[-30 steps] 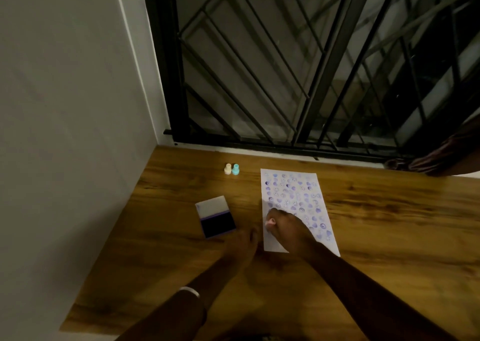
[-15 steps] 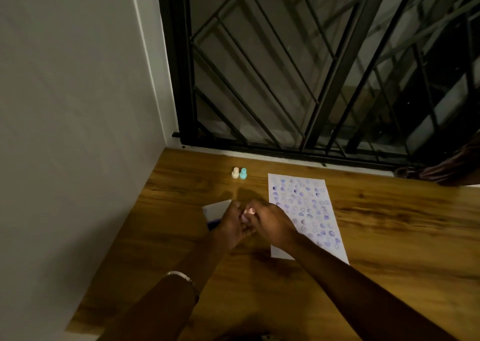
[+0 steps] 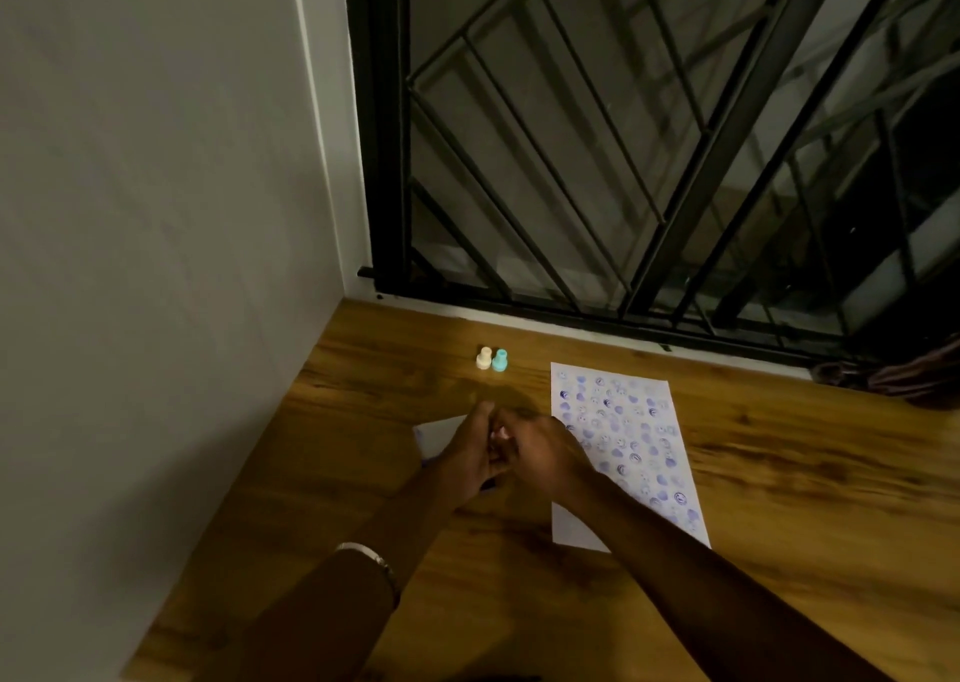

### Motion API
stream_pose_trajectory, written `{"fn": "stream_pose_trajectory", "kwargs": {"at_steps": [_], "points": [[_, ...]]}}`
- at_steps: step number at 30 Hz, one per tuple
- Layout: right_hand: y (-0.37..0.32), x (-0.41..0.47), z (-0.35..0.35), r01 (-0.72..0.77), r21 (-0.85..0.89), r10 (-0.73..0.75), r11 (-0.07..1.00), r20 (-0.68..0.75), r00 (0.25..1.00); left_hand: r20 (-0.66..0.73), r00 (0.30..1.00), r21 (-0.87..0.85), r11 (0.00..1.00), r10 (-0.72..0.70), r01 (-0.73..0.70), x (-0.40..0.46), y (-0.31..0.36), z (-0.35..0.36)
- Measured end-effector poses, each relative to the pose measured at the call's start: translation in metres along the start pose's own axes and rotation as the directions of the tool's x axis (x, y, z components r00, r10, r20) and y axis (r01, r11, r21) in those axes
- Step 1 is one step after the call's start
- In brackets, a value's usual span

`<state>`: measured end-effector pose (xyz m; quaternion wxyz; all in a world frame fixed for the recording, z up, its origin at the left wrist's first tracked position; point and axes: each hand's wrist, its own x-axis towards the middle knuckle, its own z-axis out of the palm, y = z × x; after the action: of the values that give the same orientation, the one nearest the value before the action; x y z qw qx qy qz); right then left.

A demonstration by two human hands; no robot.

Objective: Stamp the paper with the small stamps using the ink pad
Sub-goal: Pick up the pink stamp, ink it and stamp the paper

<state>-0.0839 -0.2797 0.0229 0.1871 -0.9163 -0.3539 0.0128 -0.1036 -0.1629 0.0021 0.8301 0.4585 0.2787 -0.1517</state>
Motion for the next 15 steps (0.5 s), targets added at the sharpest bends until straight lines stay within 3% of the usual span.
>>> {"fn": "stream_pose_trajectory", "kwargs": {"at_steps": [4, 10, 12, 15], "points": [[0.007, 0.007, -0.002, 0.002, -0.029, -0.001, 1.000, 0.028, 1.000, 0.010, 1.000, 0.097, 0.995, 0.010, -0.010, 0.008, 0.006, 0.004], [0.028, 0.023, -0.001, -0.009, 0.094, 0.006, 0.995, 0.033, 0.999, 0.018, 1.000, 0.152, 0.988, 0.004, -0.007, 0.026, 0.019, 0.007], [0.033, 0.027, 0.001, -0.060, 0.093, 0.055, 0.994, 0.048, 0.997, -0.042, 0.996, 0.275, 0.960, 0.073, -0.058, 0.029, 0.018, 0.008], [0.045, 0.044, 0.002, -0.232, 0.060, 0.227, 0.971, 0.077, 0.971, -0.138, 0.946, 0.507, 0.841, 0.294, -0.188, 0.037, 0.023, -0.002]]}}
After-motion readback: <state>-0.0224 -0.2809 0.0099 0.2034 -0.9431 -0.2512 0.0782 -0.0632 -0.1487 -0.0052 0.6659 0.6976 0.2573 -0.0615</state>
